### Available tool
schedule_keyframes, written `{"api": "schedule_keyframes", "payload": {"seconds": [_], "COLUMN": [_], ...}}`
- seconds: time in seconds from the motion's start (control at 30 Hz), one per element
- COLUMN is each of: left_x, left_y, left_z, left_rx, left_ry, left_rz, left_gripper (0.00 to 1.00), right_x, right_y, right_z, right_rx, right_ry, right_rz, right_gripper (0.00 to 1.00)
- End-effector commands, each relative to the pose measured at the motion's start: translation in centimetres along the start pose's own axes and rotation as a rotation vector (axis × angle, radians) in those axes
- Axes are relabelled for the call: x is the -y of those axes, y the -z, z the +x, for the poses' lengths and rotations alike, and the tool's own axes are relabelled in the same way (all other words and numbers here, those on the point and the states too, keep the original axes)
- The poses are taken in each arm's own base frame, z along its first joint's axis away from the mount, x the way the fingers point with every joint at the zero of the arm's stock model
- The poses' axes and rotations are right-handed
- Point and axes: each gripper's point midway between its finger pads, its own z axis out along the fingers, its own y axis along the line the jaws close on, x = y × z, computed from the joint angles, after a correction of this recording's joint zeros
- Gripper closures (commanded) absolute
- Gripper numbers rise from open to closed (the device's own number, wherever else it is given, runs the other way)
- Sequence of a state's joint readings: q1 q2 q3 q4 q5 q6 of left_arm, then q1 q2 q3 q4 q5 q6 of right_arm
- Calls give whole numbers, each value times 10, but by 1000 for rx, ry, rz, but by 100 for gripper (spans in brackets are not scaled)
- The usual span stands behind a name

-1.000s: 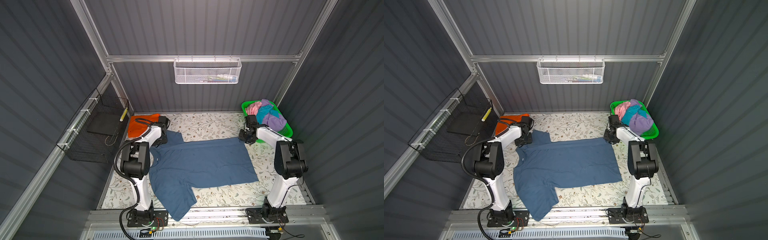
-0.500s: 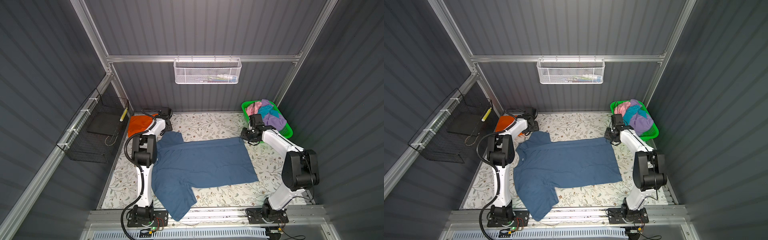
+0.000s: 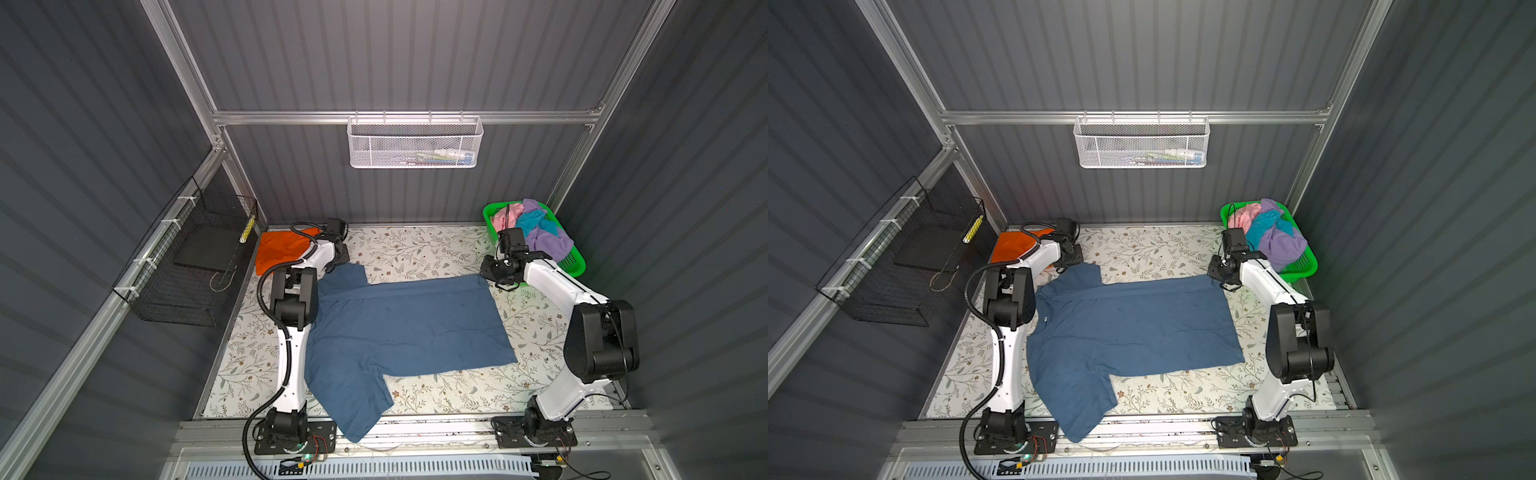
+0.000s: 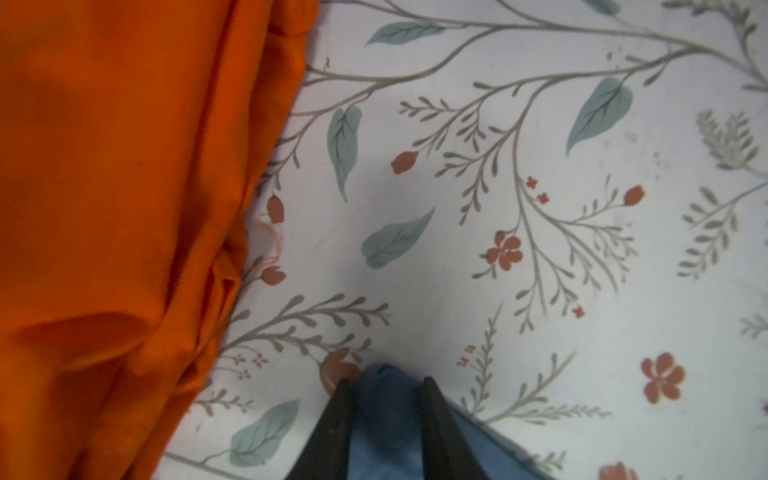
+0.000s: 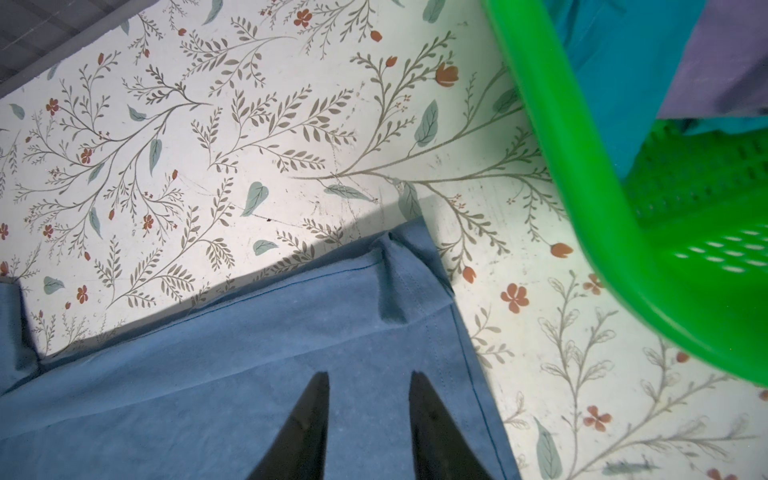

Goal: Fold and stack the t-shirts

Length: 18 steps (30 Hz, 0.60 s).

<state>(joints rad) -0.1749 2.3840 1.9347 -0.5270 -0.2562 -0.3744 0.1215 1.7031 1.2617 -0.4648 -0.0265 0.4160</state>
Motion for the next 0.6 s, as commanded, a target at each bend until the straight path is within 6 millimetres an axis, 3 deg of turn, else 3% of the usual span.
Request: {"api": "schedule_keyframes", "payload": {"seconds": [0.0,0.03,0.1,0.2,0.37,0.47,0.57], "left_x": [-4,-4,-4,1,4,2,1], "left_y": [-6,-2,10,44,130,178,211], "left_z": [19,15,6,-18,-50,-43,-12], "left_rx": [-61,-55,-36,22,129,166,155], "left_ry": [1,2,6,20,45,39,19], "left_rz": [4,5,10,48,133,165,182], "left_gripper": [93,100,100,100,100,100,100], "right_x": [-3,-3,-4,-7,-14,-17,-19], "right_y": [11,12,15,25,51,64,74], "right_z": [-2,-2,-3,-7,-15,-15,-11], "right_rx": [14,16,21,41,88,110,119], "right_ry": [1,0,1,2,1,6,10], "right_rz": [-6,-7,-12,-23,-54,-66,-76], "right_gripper": [65,65,65,67,69,69,69]}}
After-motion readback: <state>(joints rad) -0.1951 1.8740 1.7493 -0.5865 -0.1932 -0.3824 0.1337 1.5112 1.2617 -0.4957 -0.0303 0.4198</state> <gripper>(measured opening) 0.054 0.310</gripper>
